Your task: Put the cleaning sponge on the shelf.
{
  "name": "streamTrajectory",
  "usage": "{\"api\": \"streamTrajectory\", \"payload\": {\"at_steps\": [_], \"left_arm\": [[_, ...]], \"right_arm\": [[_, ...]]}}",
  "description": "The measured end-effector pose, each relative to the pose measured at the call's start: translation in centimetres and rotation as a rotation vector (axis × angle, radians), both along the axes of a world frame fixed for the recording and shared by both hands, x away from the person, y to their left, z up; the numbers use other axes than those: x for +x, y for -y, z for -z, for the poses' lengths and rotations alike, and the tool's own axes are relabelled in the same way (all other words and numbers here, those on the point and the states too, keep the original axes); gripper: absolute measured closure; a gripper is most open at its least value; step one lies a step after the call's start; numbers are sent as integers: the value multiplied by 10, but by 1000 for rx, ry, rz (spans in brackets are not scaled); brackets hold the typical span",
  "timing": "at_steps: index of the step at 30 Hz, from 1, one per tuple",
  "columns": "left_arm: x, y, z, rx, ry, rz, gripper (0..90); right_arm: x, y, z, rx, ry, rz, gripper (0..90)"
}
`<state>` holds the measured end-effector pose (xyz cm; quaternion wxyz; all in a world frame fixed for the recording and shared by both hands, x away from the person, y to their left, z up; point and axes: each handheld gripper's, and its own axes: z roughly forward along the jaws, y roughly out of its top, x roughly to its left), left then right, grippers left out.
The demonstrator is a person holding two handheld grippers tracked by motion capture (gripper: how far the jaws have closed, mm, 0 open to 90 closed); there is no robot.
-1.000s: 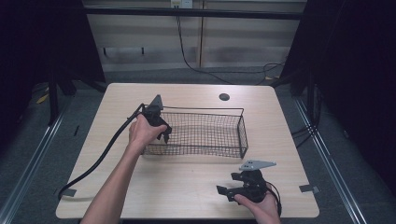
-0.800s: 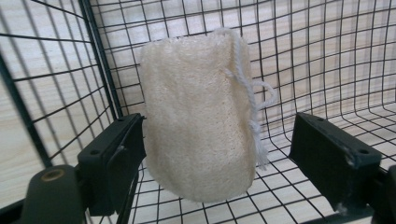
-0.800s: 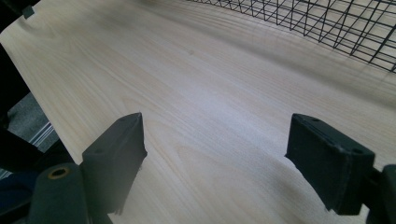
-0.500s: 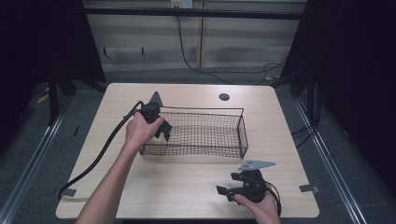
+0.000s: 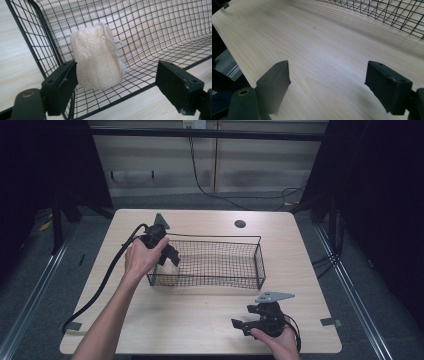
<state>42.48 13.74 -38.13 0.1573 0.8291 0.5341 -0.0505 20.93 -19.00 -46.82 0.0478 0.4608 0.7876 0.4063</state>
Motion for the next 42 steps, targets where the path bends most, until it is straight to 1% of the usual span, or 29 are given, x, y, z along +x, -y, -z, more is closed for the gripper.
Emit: {"api": "streamTrajectory", "payload": {"at_steps": [1,2,3,4,5,6,7,10,13,15,17,18,19,20,21,22,23,25,27,29,30,32,33,34,35,36,37,39,42], "left_arm": [[-1,-2,-2,-17,21,20,177],[-1,-3,-3,-23,35,28,178],[-3,-4,-5,-26,48,25,177],[-4,-6,-6,-54,52,36,177],[-4,-8,-7,-73,48,53,177],[-5,-10,-7,-95,49,56,177],[-6,-13,-8,-102,50,63,183],[-10,-20,-9,-101,72,78,204],[-14,-27,-13,-116,80,118,205],[-17,-33,-19,-112,111,121,205],[-20,-38,-23,-134,136,121,210],[-22,-40,-26,-145,144,130,215],[-23,-42,-27,-146,151,137,215],[-27,-46,-29,-163,163,143,215],[-29,-47,-30,-169,166,149,213],[-30,-50,-30,-173,171,174,210],[-32,-52,-30,-175,178,177,207],[-35,-56,-30,-185,195,166,205],[-38,-59,-30,-187,205,185,206],[-43,-63,-31,-200,236,192,206],[-45,-65,-31,-206,238,190,206],[-47,-69,-30,-222,245,212,205],[-49,-70,-30,-227,247,201,205],[-50,-72,-30,-221,253,207,202],[-52,-72,-29,-226,257,197,199],[-53,-73,-29,-220,255,210,199],[-54,-74,-28,-225,257,205,199],[-59,-75,-28,-238,260,214,200],[-66,-76,-25,-224,275,214,200]], "right_arm": [[0,0,0,0,-1,1,193],[0,0,0,0,1,-1,193],[0,0,0,0,1,-1,193],[0,0,0,-1,1,-3,193],[0,0,0,0,3,-2,193],[0,0,0,1,3,-1,193],[0,1,0,0,2,-1,193],[1,1,0,0,1,0,193],[1,0,0,0,-3,5,193],[1,0,0,0,-7,8,193],[1,0,0,-1,-4,4,193],[1,0,0,-2,-4,4,193],[1,0,0,-2,-5,6,193],[1,0,1,-1,-4,6,193],[1,0,1,-2,-6,8,193],[1,0,1,-1,-7,8,193],[1,0,1,0,-7,8,193],[1,-1,1,-1,-9,8,193],[1,-1,1,0,-8,9,193],[1,0,1,-1,-7,9,193],[1,0,1,0,-7,9,193],[2,0,1,-1,-7,9,193],[2,0,1,0,-8,10,193],[2,0,1,0,-6,9,193],[2,0,1,-1,-5,9,193],[1,0,1,-1,-6,9,193],[2,0,1,-2,-5,8,193],[1,0,1,0,-7,11,193],[1,0,1,0,-7,11,193]]}}
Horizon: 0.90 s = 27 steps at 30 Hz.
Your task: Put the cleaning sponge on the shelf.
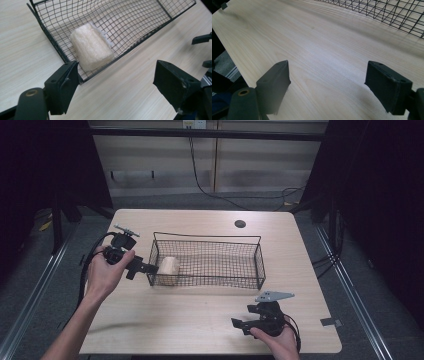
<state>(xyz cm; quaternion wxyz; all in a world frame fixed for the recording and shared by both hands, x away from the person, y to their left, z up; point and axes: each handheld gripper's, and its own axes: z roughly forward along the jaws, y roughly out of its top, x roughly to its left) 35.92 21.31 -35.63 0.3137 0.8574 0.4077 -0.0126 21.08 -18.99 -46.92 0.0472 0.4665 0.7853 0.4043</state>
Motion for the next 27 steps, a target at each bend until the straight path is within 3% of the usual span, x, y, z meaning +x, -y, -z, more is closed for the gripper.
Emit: {"api": "streamTrajectory", "payload": {"at_steps": [4,9,10,14,20,27], "left_arm": [[-6,0,3,32,6,-18,200],[-18,-3,8,-10,30,-38,200],[-21,-5,10,-1,17,-19,200],[-34,-14,17,-8,27,-25,200],[-52,-35,28,-47,76,-81,195],[-72,-51,49,-70,84,-118,179]], "right_arm": [[0,0,0,-1,-2,0,193],[0,0,0,-4,5,1,193],[0,0,0,-5,8,2,193],[0,1,0,-3,6,6,193],[-1,0,0,-3,4,11,195],[-1,1,0,-1,4,18,200]]}}
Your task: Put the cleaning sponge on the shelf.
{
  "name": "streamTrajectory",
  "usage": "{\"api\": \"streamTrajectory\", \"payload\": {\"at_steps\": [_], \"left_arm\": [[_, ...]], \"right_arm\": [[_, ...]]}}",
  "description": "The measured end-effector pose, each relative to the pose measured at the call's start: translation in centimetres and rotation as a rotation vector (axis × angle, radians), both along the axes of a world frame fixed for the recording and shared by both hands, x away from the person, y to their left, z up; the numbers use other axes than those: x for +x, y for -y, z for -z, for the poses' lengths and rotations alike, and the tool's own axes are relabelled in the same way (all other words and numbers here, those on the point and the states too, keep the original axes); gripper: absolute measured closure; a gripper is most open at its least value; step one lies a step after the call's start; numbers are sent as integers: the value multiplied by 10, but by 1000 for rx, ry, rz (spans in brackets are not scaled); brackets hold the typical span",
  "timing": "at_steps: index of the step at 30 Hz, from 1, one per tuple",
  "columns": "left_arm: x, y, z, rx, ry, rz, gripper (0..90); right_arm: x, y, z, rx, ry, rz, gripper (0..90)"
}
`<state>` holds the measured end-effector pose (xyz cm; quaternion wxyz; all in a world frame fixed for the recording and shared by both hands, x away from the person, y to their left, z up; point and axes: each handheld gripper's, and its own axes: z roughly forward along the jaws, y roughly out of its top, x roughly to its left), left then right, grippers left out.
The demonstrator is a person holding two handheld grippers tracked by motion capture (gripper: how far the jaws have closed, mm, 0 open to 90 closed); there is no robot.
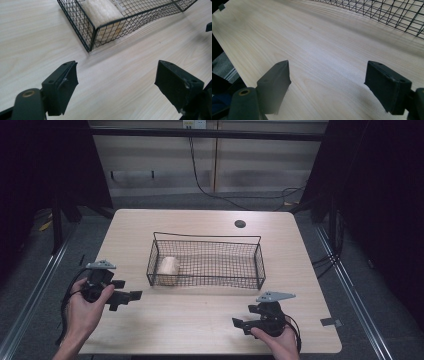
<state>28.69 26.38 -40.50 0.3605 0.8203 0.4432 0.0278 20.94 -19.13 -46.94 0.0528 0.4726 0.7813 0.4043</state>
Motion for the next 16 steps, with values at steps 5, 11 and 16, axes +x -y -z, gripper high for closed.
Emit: {"api": "streamTrajectory", "payload": {"at_steps": [5,11,16], "left_arm": [[-15,-5,18,23,-22,-9,179],[-29,-10,36,-36,-18,-29,180],[-34,-12,48,-57,-59,-16,183]], "right_arm": [[0,0,1,-8,-1,1,201],[0,-1,2,-27,20,19,203],[3,-4,7,-72,44,40,209]]}}
